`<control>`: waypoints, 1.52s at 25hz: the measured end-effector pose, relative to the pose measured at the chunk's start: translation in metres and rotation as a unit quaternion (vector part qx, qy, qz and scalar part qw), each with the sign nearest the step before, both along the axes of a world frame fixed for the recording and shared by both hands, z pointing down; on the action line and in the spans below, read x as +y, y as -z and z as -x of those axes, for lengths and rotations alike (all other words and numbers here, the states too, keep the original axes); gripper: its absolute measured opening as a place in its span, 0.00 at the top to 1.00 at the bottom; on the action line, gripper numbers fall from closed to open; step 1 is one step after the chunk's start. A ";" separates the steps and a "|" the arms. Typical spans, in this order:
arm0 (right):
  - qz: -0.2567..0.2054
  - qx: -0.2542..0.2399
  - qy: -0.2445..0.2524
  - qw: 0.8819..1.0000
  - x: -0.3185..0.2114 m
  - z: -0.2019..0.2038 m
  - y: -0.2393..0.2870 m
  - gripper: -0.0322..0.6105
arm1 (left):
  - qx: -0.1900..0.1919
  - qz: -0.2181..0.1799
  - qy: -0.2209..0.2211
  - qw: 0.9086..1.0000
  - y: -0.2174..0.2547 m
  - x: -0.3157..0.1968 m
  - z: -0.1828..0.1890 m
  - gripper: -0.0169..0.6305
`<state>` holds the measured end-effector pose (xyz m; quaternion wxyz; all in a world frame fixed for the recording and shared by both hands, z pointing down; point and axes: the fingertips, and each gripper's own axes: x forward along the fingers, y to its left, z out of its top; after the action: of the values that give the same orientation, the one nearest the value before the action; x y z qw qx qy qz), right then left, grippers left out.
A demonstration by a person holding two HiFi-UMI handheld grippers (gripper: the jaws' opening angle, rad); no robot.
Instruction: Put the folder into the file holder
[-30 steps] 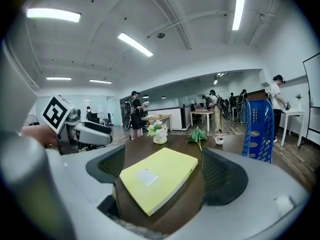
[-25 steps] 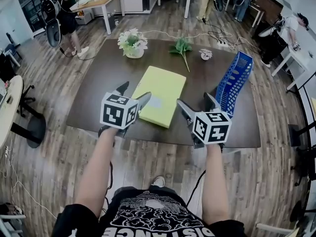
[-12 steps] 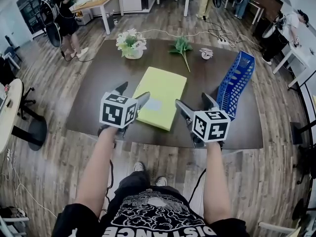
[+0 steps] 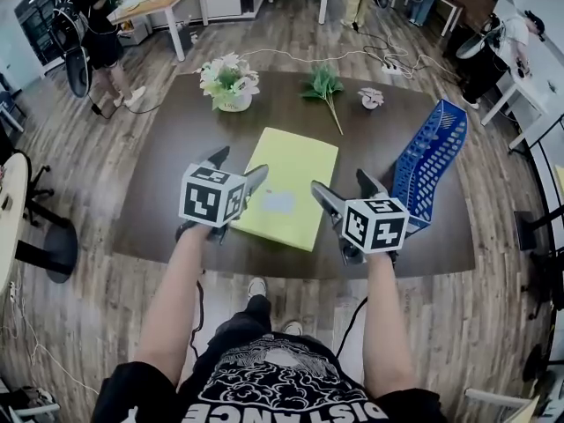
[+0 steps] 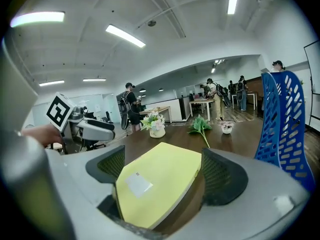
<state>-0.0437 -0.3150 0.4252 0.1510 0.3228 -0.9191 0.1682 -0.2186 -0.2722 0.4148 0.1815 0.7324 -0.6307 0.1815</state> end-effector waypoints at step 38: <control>0.241 0.056 -0.087 0.965 -0.094 0.044 -0.171 0.23 | 0.166 0.214 -0.118 0.955 -0.173 -0.126 0.036 0.37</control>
<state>-0.0882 -0.4085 0.5960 0.2602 0.3650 -0.8097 0.3788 -0.2548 -0.3979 0.5877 0.4134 0.7652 -0.4473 0.2086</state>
